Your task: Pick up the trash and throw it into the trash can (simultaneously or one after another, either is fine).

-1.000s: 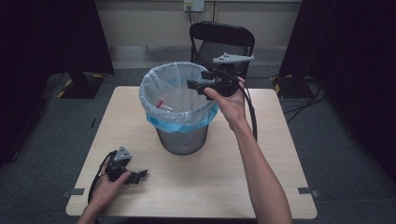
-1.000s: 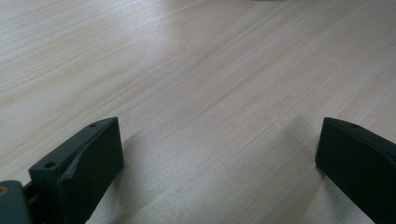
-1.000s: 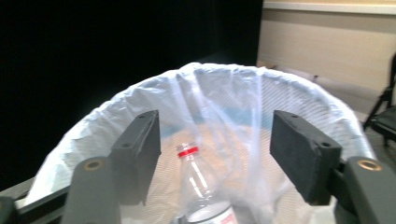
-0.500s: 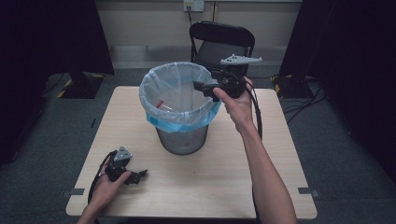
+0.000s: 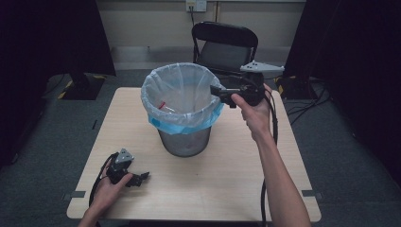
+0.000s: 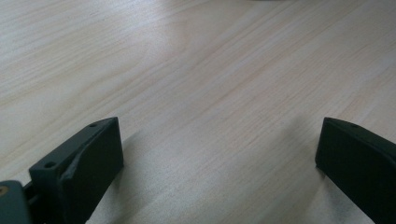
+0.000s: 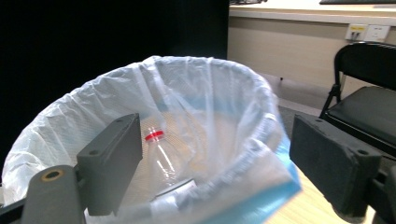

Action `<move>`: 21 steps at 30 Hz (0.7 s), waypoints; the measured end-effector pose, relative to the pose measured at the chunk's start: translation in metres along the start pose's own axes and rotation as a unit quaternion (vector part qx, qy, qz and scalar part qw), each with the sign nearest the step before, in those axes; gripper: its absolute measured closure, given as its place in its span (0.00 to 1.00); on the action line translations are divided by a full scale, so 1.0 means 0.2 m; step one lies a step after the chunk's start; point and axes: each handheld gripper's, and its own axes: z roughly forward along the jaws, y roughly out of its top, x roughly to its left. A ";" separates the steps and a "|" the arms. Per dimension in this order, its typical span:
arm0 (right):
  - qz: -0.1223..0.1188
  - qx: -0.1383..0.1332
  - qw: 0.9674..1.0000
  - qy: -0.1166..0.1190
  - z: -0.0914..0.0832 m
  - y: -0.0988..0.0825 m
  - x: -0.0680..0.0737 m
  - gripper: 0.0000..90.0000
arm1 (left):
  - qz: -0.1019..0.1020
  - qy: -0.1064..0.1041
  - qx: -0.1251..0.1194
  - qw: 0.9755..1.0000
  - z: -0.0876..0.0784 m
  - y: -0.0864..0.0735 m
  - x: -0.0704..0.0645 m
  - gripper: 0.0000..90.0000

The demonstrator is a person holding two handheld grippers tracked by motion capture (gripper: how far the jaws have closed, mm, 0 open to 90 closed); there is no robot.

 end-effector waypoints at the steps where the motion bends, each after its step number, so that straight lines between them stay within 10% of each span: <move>1: 0.003 -0.003 1.000 -0.003 -0.02 0.00 -0.01 0.19 | 0.000 0.000 0.000 1.000 0.00 0.00 0.00 0.00; 21: 0.025 -0.002 0.998 -0.059 -0.29 -0.14 -0.14 0.20 | 0.000 0.002 0.000 1.000 0.00 0.00 0.00 0.00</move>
